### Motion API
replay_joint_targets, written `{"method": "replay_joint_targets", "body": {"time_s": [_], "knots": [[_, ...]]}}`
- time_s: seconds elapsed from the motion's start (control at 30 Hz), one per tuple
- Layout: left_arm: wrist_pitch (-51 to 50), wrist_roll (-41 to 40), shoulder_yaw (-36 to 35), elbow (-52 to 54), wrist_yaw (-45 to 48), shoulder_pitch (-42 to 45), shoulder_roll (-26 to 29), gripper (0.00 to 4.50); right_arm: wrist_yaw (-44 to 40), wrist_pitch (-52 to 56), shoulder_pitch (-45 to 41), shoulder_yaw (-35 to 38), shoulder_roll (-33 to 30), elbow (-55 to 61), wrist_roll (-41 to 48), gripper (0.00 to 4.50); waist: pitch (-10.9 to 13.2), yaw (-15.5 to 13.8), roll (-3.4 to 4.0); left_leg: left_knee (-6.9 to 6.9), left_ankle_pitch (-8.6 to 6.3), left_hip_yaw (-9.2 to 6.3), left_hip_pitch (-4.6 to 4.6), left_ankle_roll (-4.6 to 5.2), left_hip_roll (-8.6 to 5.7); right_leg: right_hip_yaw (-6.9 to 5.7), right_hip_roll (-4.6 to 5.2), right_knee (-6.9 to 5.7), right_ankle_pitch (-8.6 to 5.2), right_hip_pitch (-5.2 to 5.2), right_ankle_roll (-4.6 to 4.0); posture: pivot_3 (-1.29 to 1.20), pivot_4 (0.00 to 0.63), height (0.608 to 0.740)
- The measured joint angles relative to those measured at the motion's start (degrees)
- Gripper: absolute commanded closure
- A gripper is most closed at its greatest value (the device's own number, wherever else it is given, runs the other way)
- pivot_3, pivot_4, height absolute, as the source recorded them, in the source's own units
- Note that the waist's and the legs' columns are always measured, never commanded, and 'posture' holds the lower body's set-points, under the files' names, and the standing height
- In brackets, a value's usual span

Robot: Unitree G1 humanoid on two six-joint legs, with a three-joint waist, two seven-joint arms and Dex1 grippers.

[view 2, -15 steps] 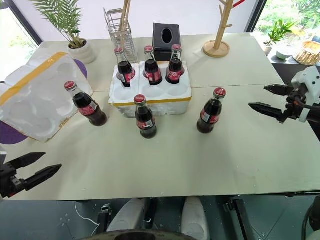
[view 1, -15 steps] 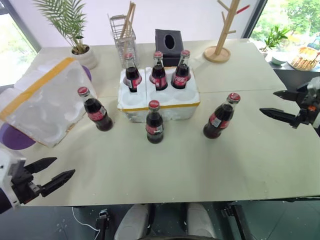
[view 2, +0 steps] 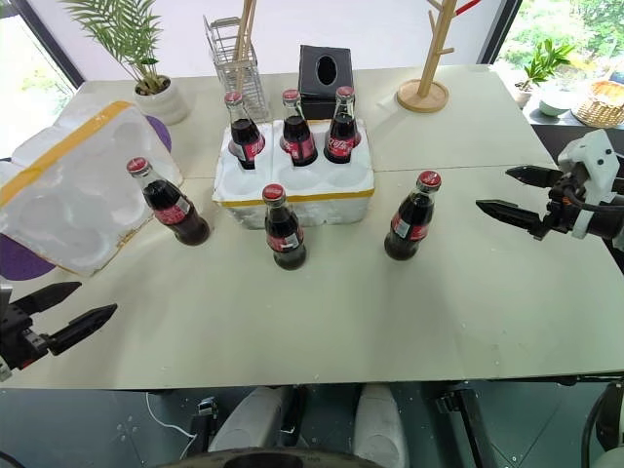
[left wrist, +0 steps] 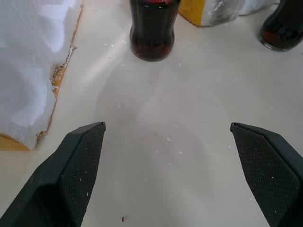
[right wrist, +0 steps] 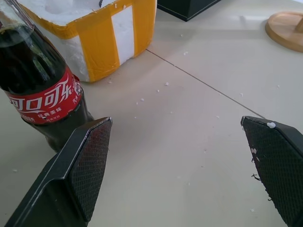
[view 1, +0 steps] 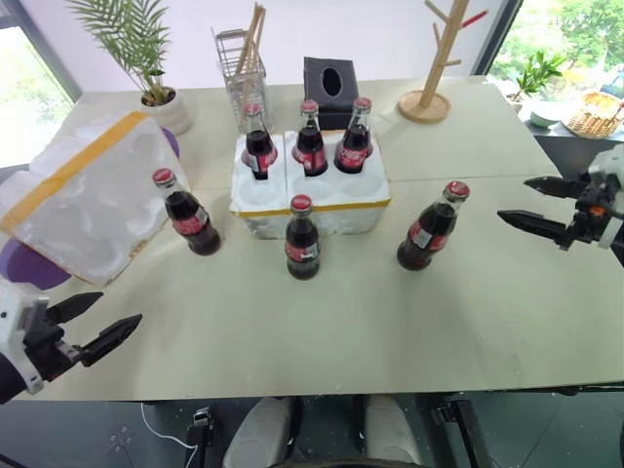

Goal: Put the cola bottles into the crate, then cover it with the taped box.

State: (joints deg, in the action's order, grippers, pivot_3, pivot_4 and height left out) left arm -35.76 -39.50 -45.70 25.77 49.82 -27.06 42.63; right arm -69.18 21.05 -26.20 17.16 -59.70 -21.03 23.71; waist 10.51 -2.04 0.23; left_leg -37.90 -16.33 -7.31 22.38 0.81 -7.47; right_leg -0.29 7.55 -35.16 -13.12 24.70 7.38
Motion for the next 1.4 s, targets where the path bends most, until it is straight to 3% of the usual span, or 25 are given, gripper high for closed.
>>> {"method": "replay_joint_targets", "body": {"time_s": [0.17, 0.3, 0.53, 0.83, 1.07, 1.17, 1.23, 1.4], "knots": [[0.40, -0.78, 1.19, -2.65, -2.65, 8.74, -0.20, 0.07, -1.02, 3.46, -4.27, 0.01, -1.35, -1.22, 1.07, 0.00, 0.02, -0.08, 0.12, -0.07, 0.05, 0.02, 0.00, -0.13, 0.00, 0.00, -0.02, -0.03, 0.09, 0.00, -0.11, 0.00, 0.150, 0.740], [1.45, -0.29, 5.14, -5.29, -5.36, 16.19, -0.28, 0.07, -4.81, 9.04, -8.50, 1.80, -7.22, -0.43, 4.82, 0.00, -0.01, -0.21, 0.13, -0.08, 0.06, 0.01, 0.00, -0.11, 0.09, 0.00, -0.15, -0.04, 0.12, -0.01, -0.10, 0.00, 0.150, 0.740], [3.16, 2.79, 15.25, -12.51, -4.90, 28.41, 1.62, 0.07, -14.99, 26.30, -7.30, 4.40, -13.56, 17.53, 19.73, 0.00, -0.01, 0.31, 0.14, -0.07, -0.09, 0.04, 0.01, -0.27, 0.41, 0.01, -0.44, -0.06, 0.17, 0.10, -0.12, 0.00, 0.150, 0.740], [9.23, 9.43, 26.55, -24.76, -2.14, 39.51, 1.48, 0.07, -9.95, 34.70, -10.65, 6.53, -12.92, 27.60, 30.71, 0.00, 0.00, -0.02, 0.12, -0.10, -0.08, 0.13, 0.02, -0.29, 0.43, 0.07, -0.53, -0.07, 0.24, 0.17, -0.20, 0.00, 0.150, 0.740], [13.04, 13.39, 31.68, -34.12, -2.43, 47.78, -3.26, 0.07, -8.09, 34.94, -9.93, 6.63, -11.60, 30.59, 33.52, 0.00, 0.00, -0.21, 0.09, -0.18, -0.06, 0.21, 0.04, -0.32, 0.42, 0.10, -0.56, -0.10, 0.30, 0.18, -0.14, 0.00, 0.150, 0.740], [14.96, 14.59, 33.60, -36.67, -1.54, 49.85, -4.64, 0.87, -7.03, 34.92, -10.07, 6.53, -11.01, 30.98, 34.04, 0.00, 0.01, -0.08, 0.05, -0.20, -0.03, 0.25, 0.05, -0.37, 0.42, 0.13, -0.57, -0.10, 0.33, 0.21, -0.13, 0.00, 0.150, 0.740], [15.33, 14.98, 33.65, -37.32, -1.05, 50.10, -4.70, 1.73, -6.44, 34.90, -10.08, 6.48, -10.99, 30.99, 34.12, 0.00, 0.01, 0.12, 0.05, -0.19, 0.00, 0.32, 0.05, -0.43, 0.44, 0.20, -0.58, -0.10, 0.33, 0.25, -0.13, 0.00, 0.150, 0.740], [13.62, 14.22, 33.44, -37.04, 0.63, 50.02, -3.49, 1.68, -5.35, 34.90, -10.07, 6.48, -10.75, 31.17, 35.01, 0.00, 0.02, 0.07, 0.03, -0.19, -0.01, 0.38, 0.05, -0.41, 0.44, 0.24, -0.59, -0.12, 0.33, 0.29, -0.13, 0.00, 0.150, 0.740]]}}
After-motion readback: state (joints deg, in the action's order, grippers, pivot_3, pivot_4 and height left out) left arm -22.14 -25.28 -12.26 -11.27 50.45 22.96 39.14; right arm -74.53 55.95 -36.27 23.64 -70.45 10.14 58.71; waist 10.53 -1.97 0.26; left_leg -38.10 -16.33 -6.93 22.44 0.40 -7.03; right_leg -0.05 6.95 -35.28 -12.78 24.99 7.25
